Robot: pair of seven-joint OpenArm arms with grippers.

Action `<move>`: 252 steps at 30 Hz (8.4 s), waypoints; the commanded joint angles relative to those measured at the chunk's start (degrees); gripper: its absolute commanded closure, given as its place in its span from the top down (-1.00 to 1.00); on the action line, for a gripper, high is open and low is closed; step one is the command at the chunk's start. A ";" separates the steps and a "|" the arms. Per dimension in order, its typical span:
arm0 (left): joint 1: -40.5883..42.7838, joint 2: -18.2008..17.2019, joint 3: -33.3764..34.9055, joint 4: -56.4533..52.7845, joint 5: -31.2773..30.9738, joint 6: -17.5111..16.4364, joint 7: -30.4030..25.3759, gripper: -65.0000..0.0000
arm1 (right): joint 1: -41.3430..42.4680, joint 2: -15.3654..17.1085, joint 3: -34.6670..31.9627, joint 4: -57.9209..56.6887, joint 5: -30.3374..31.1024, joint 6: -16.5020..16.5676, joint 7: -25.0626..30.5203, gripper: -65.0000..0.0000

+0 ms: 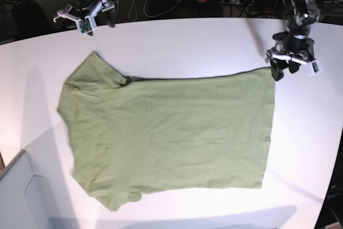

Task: Fold the T-shirt properly
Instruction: 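Move both grippers down to the shirt's shoulder corners, then grasp the shoulder corners with both grippers and lift slightly, then pull the held shoulder edge toward the hem, folding it over, then drag the held edge back toward the collar, flattening the shirt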

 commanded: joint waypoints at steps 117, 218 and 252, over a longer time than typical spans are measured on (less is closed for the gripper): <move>10.93 -0.17 0.27 4.32 -0.62 -0.23 -1.28 -1.00 | 8.05 0.69 10.61 -4.64 0.20 0.54 1.42 -1.00; -13.77 1.68 -0.69 -16.07 -0.53 -0.14 2.32 -0.09 | 34.86 0.60 5.86 -17.03 0.29 11.79 -3.94 0.00; -14.12 1.68 -0.69 -24.25 0.00 -0.23 2.32 -1.00 | 37.85 1.57 15.70 -37.34 0.29 11.97 -3.68 -0.51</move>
